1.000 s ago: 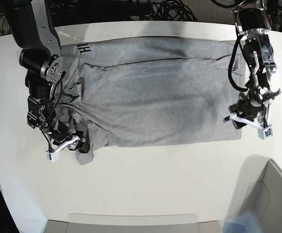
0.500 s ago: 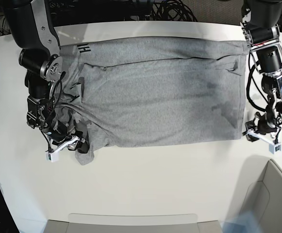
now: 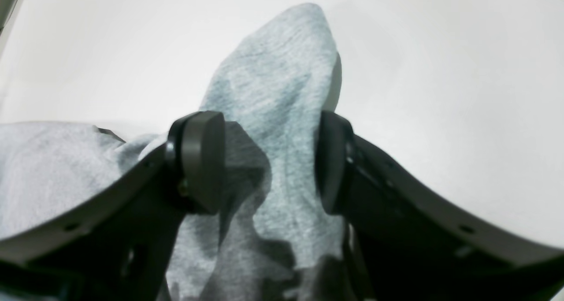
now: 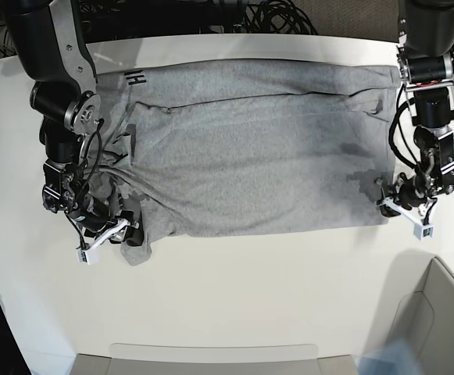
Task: Fold the T-shirt properly
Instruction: 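Pinch the hem corners with both grippers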
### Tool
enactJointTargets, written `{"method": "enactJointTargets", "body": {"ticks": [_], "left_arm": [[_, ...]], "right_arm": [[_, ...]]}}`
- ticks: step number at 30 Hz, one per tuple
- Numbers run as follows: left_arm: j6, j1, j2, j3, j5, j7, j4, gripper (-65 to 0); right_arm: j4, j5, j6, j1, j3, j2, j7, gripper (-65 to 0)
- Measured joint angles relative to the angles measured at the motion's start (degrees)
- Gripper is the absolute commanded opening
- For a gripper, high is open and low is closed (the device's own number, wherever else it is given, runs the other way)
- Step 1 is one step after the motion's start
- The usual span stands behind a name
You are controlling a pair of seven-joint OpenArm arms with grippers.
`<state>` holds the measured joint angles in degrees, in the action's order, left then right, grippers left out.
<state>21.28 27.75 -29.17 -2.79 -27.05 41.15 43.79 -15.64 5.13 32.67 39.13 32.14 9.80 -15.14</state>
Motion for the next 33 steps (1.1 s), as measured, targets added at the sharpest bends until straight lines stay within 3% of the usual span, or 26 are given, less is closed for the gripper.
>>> {"method": "enactJointTargets", "body": {"ticks": [5, 10, 16, 20, 22, 26, 29, 33], "left_arm": [[0.3, 3.8, -0.2, 0.2, 0.1, -5.3, -9.2, -30.9], [8.6, 3.6, -0.4, 0.2, 0.0, -6.8, -10.8, -31.1], [9.7, 3.5, -0.1, 0.2, 0.0, -6.9, -10.8, -31.7], [9.7, 3.4, 0.4, 1.1, -0.2, -7.4, -10.8, -38.8], [9.7, 3.5, 0.6, 3.3, -0.6, -8.3, -10.8, -45.4], [9.4, 3.7, 1.2, 5.9, -0.6, -8.3, -10.6, -60.0], [6.5, 3.7, 1.5, 5.7, -1.0, -8.4, -10.5, -62.6], [5.9, 3.7, 1.5, 5.8, -1.1, -8.4, -10.5, -64.0]], "right_arm": [[0.0, 0.4, 0.0, 0.1, 0.0, 0.0, -0.1, -32.3], [0.0, 0.5, 0.0, 0.2, 0.0, 0.0, -0.2, -32.3], [0.0, 0.5, 0.0, 0.2, 0.0, 0.0, -0.2, -32.3], [0.0, 1.1, 0.0, 0.7, 0.0, 0.0, -0.8, -32.4], [0.0, 1.2, 0.0, 0.9, 0.0, 0.0, -1.1, -33.4], [0.3, 4.0, -0.8, 2.1, -1.3, 0.0, -1.6, -45.0], [0.3, 5.0, -1.2, 2.8, -3.2, 0.0, -2.6, -54.9], [-0.1, 5.5, -1.2, 3.4, -5.4, 0.0, -3.2, -63.8]]}}
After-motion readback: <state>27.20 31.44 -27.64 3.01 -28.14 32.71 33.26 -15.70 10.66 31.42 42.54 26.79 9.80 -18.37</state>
